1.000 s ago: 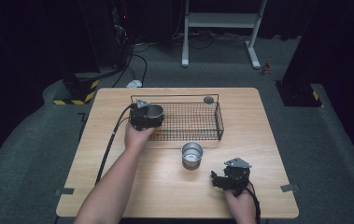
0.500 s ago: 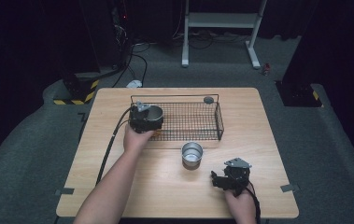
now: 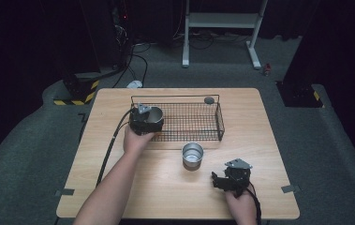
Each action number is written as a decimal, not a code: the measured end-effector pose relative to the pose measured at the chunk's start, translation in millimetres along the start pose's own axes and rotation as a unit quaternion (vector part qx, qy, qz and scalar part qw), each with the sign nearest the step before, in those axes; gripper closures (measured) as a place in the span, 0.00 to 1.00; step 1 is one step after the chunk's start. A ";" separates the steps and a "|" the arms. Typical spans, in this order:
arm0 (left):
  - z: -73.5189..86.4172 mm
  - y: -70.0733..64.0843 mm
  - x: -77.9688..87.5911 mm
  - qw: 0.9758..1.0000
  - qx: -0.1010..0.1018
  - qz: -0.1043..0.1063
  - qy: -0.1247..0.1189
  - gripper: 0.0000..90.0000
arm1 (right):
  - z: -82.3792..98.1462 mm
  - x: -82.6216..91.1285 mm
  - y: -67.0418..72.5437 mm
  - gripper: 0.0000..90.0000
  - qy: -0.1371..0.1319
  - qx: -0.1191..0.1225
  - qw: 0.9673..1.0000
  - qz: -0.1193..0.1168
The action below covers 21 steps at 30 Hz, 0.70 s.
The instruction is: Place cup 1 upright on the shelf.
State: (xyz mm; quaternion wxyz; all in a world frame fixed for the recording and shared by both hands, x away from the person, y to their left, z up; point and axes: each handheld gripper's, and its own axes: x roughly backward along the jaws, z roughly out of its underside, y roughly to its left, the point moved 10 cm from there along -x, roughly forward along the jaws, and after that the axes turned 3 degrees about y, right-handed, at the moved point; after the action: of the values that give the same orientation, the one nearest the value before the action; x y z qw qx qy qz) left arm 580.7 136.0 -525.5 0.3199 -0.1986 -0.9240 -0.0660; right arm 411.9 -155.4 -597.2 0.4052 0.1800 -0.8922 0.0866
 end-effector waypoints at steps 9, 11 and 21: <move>5.8 -0.7 0.4 1.000 -0.005 -0.001 0.025 0.00 | -0.1 -0.1 0.0 0.10 0.000 0.001 1.000 0.000; 3.9 -0.6 2.6 1.000 -0.004 0.003 0.021 0.00 | -0.1 -0.1 0.0 0.10 0.000 0.001 1.000 0.000; -0.7 2.0 10.5 1.000 -0.003 0.006 0.024 0.00 | -0.1 -0.1 0.0 0.10 0.000 0.001 1.000 0.000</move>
State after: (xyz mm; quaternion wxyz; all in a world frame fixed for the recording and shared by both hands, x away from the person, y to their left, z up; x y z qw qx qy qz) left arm 574.4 141.0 -518.5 0.3418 -0.2032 -0.9147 -0.0718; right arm 412.0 -155.3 -597.2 0.4050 0.1806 -0.8921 0.0872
